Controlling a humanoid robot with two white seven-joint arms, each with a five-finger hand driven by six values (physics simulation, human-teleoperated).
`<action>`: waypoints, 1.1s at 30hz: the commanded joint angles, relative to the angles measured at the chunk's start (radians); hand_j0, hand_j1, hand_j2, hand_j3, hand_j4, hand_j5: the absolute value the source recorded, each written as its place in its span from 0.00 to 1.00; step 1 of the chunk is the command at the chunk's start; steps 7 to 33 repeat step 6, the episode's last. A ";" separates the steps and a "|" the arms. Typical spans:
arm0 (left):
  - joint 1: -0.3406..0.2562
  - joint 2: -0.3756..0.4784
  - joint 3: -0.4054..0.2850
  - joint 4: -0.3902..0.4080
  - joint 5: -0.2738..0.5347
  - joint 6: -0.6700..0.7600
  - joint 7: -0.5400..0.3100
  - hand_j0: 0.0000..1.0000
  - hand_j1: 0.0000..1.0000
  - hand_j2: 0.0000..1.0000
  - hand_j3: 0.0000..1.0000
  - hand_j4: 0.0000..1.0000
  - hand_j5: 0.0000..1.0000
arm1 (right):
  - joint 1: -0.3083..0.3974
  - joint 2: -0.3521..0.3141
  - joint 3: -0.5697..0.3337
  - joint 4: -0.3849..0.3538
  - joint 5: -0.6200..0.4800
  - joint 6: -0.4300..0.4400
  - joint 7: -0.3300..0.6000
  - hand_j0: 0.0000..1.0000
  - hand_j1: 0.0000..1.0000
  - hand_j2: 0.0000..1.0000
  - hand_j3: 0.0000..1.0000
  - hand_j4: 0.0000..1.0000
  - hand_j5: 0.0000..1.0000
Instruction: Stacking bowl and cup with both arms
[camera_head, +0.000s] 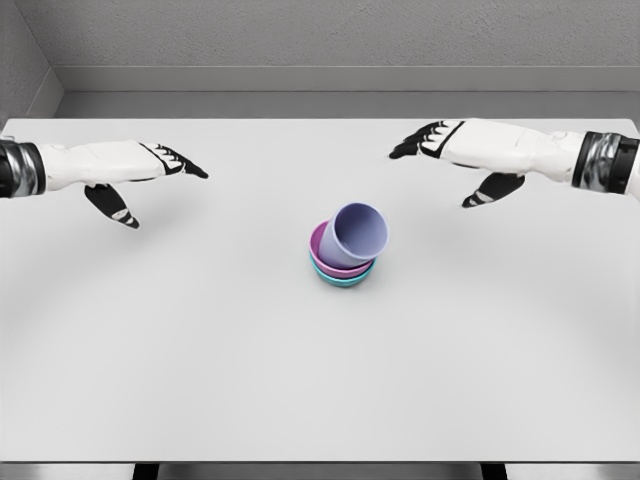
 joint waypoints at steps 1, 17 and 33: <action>0.000 0.000 0.001 0.005 0.006 0.003 0.000 1.00 1.00 1.00 1.00 1.00 1.00 | 0.000 -0.004 -0.006 0.037 -0.007 0.003 -0.001 1.00 1.00 1.00 1.00 1.00 1.00; 0.012 -0.003 0.000 0.047 0.007 0.003 0.000 1.00 1.00 1.00 1.00 1.00 1.00 | 0.000 -0.006 -0.006 0.037 -0.007 0.003 -0.001 1.00 1.00 1.00 1.00 1.00 1.00; 0.012 -0.003 0.000 0.047 0.007 0.003 0.000 1.00 1.00 1.00 1.00 1.00 1.00 | 0.000 -0.006 -0.006 0.037 -0.007 0.003 -0.001 1.00 1.00 1.00 1.00 1.00 1.00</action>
